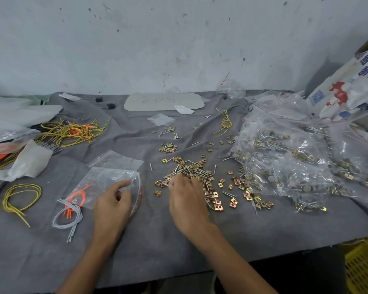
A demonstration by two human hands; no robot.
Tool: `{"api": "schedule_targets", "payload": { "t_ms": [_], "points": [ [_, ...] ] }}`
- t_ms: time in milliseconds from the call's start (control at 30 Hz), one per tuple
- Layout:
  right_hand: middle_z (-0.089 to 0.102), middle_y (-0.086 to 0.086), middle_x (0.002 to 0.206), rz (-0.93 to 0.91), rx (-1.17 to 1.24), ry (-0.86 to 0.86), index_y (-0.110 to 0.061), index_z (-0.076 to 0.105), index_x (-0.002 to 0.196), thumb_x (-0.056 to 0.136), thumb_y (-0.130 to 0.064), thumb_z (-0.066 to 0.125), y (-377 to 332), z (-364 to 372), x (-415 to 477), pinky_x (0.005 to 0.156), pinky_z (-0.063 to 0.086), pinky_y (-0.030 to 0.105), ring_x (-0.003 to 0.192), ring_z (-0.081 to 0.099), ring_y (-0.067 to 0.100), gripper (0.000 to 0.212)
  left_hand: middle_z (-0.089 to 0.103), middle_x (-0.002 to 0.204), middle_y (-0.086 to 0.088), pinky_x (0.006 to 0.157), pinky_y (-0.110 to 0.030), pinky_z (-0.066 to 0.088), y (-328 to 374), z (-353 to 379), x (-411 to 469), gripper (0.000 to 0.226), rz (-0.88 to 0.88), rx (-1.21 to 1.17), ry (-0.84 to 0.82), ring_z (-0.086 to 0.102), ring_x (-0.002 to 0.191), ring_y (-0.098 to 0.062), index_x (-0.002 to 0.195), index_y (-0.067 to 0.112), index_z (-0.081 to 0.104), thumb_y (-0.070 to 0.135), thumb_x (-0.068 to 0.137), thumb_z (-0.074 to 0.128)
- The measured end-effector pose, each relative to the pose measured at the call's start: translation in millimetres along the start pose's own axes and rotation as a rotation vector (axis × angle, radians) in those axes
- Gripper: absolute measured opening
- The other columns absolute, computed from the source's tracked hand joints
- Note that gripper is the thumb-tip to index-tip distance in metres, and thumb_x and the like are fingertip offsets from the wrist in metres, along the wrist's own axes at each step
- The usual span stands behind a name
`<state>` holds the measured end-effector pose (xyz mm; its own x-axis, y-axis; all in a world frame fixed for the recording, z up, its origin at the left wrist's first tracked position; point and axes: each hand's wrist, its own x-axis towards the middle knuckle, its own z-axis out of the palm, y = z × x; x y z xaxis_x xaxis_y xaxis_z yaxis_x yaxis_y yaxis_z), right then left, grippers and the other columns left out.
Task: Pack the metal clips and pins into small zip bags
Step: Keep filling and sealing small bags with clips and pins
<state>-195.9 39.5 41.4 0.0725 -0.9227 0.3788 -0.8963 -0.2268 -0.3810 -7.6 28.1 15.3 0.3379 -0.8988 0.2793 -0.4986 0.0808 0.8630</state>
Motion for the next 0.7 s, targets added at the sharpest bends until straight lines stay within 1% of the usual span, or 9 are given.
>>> {"api": "schedule_targets", "payload": {
  "t_ms": [67, 200, 300, 400, 500, 567, 633, 700],
  "points": [
    [0.058, 0.004, 0.103, -0.038, 0.082, -0.025, -0.015, 0.05, 0.103, 0.105, -0.017, 0.038, -13.6, 3.7, -1.2, 0.083, 0.034, 0.038, 0.092, 0.047, 0.025, 0.013, 0.058, 0.058, -0.009, 0.053, -0.034, 0.041, -0.5, 0.0, 0.1, 0.042, -0.001, -0.002, -0.001, 0.045, 0.048, -0.011, 0.111, 0.027, 0.073, 0.034, 0.078, 0.047],
    [0.057, 0.008, 0.112, -0.029, 0.254, -0.09, -0.012, 0.049, 0.106, 0.106, -0.021, 0.037, -35.9, 17.3, -4.1, 0.088, 0.039, 0.04, 0.101, 0.049, 0.027, 0.015, 0.061, 0.06, -0.006, 0.056, -0.033, 0.043, -0.4, -0.2, 0.7, 0.044, 0.006, 0.008, -0.004, 0.048, 0.049, -0.007, 0.111, 0.027, 0.073, 0.035, 0.078, 0.046],
    [0.059, 0.008, 0.114, -0.017, 0.254, -0.086, -0.014, 0.049, 0.108, 0.107, -0.026, 0.037, -47.1, 25.9, -4.4, 0.084, 0.035, 0.038, 0.105, 0.049, 0.028, 0.017, 0.057, 0.059, -0.004, 0.056, -0.034, 0.042, -0.4, -0.5, 0.9, 0.045, 0.0, 0.005, -0.005, 0.046, 0.05, -0.008, 0.113, 0.026, 0.072, 0.035, 0.077, 0.046],
    [0.063, 0.01, 0.109, -0.064, 0.233, -0.076, -0.013, 0.052, 0.108, 0.107, -0.028, 0.036, -47.3, 34.0, -9.4, 0.085, 0.036, 0.04, 0.103, 0.052, 0.029, 0.022, 0.059, 0.059, -0.004, 0.057, -0.036, 0.044, -0.7, -0.7, -0.3, 0.046, 0.005, -0.006, -0.006, 0.049, 0.051, -0.012, 0.113, 0.026, 0.072, 0.035, 0.077, 0.046],
    [0.064, 0.007, 0.104, -0.08, 0.314, -0.043, -0.014, 0.055, 0.104, 0.105, -0.029, 0.041, -42.7, 37.5, -12.8, 0.083, 0.037, 0.038, 0.099, 0.051, 0.026, 0.02, 0.064, 0.062, -0.004, 0.063, -0.039, 0.048, 0.8, -0.9, -0.5, 0.046, 0.007, 0.0, -0.014, 0.055, 0.057, -0.017, 0.112, 0.025, 0.072, 0.037, 0.077, 0.045],
    [0.064, 0.006, 0.101, -0.07, 0.365, -0.033, -0.014, 0.058, 0.101, 0.103, -0.027, 0.046, -40.6, 39.4, -12.4, 0.083, 0.037, 0.037, 0.097, 0.051, 0.025, 0.017, 0.062, 0.059, -0.002, 0.062, -0.038, 0.047, 1.4, -0.6, -0.7, 0.046, 0.007, 0.003, -0.014, 0.054, 0.056, -0.016, 0.111, 0.026, 0.072, 0.036, 0.076, 0.045],
    [0.064, 0.003, 0.099, -0.047, 0.432, -0.049, -0.016, 0.061, 0.099, 0.1, -0.027, 0.052, -40.0, 40.8, -11.2, 0.084, 0.041, 0.037, 0.096, 0.052, 0.022, 0.014, 0.059, 0.058, -0.003, 0.059, -0.036, 0.045, 1.5, -0.6, -1.1, 0.046, 0.006, 0.0, -0.012, 0.052, 0.053, -0.014, 0.111, 0.026, 0.072, 0.036, 0.075, 0.045],
    [0.065, -0.001, 0.099, -0.024, 0.503, -0.056, -0.019, 0.064, 0.099, 0.098, -0.028, 0.054, -39.1, 42.0, -9.7, 0.086, 0.043, 0.038, 0.096, 0.054, 0.019, 0.014, 0.061, 0.059, -0.004, 0.059, -0.037, 0.046, 2.6, -0.7, -1.2, 0.045, 0.004, -0.004, -0.01, 0.053, 0.054, -0.015, 0.112, 0.024, 0.072, 0.034, 0.076, 0.046]
  ]
}}
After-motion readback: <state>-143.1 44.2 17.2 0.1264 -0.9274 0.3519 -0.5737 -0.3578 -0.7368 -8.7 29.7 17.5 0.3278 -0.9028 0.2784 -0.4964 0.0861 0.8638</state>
